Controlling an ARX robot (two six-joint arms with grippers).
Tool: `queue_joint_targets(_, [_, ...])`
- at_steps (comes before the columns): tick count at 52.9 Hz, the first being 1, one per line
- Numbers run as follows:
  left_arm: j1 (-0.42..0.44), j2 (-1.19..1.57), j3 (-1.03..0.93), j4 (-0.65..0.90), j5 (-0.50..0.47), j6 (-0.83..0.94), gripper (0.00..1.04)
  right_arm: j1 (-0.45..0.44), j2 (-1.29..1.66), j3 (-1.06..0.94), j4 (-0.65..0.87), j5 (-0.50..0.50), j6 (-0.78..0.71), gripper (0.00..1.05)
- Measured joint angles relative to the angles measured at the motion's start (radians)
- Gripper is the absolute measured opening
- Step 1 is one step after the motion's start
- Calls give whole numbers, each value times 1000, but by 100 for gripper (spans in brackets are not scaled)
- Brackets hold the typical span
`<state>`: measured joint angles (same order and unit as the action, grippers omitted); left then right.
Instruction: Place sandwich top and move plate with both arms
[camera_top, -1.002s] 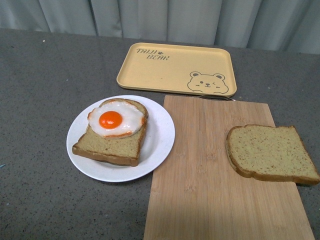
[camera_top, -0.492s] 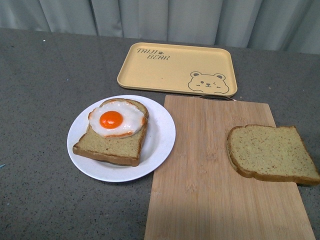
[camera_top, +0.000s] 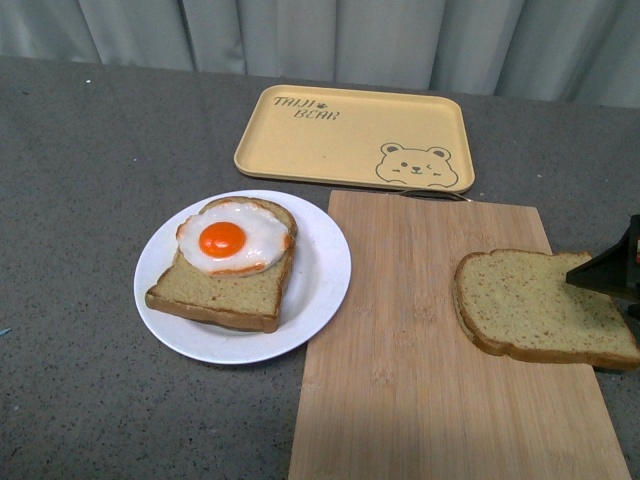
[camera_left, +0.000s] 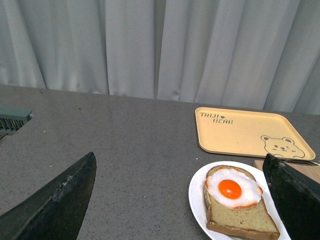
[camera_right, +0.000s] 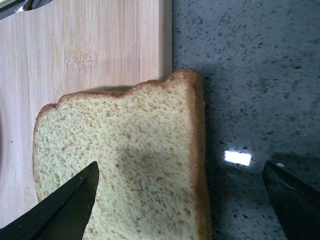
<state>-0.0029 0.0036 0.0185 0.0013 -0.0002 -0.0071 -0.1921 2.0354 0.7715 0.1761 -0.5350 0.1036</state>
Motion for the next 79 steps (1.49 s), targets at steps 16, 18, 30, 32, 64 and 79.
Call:
queue_joint_targets(16, [0, 0, 0, 0, 0, 0, 98, 46, 42, 42, -48, 11, 22, 61])
queue_joint_targets(18, [0, 0, 0, 0, 0, 0, 98, 47, 42, 47, -55, 19, 21, 56])
queue_joint_targets(30, [0, 0, 0, 0, 0, 0, 98, 47, 22, 54, -104, 22, 7, 22])
queue_joint_targets(32, [0, 0, 0, 0, 0, 0, 98, 47, 6, 51, -107, 22, 2, 16])
queue_joint_targets(64, [0, 0, 0, 0, 0, 0, 98, 264, -227, 27, 105, -242, 227, 3])
queue_joint_targets(79, [0, 0, 0, 0, 0, 0, 98, 484, 4, 219, 181, -235, 374, 3])
